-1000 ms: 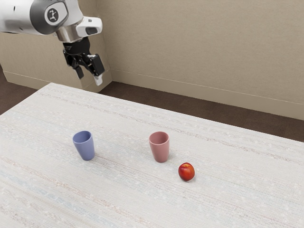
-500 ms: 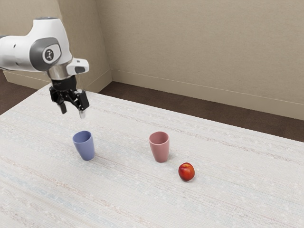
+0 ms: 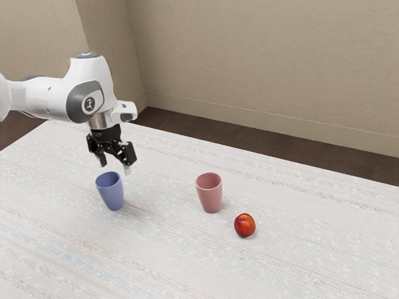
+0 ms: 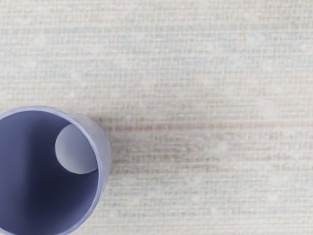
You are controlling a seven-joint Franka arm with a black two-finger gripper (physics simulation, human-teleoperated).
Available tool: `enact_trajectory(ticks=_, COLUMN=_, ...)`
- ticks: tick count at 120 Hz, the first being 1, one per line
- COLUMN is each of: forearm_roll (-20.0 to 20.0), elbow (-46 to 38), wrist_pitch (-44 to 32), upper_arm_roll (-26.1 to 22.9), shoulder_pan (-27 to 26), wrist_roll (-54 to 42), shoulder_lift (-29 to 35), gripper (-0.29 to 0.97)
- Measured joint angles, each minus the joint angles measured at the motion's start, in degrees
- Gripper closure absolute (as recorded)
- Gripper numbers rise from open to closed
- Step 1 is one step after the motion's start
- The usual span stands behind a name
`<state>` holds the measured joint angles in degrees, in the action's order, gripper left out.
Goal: Place the left cup onto the right cup
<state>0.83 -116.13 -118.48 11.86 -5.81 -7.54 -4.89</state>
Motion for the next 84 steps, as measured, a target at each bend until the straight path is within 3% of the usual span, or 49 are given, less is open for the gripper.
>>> enact_trajectory(ticks=84, forearm_roll=0.5, elbow=0.78, wrist_pitch=-7.4, upper_arm_roll=0.26, shoulder_pan=1.59, wrist_roll=0.82, shoulder_lift=-9.71, gripper=0.0)
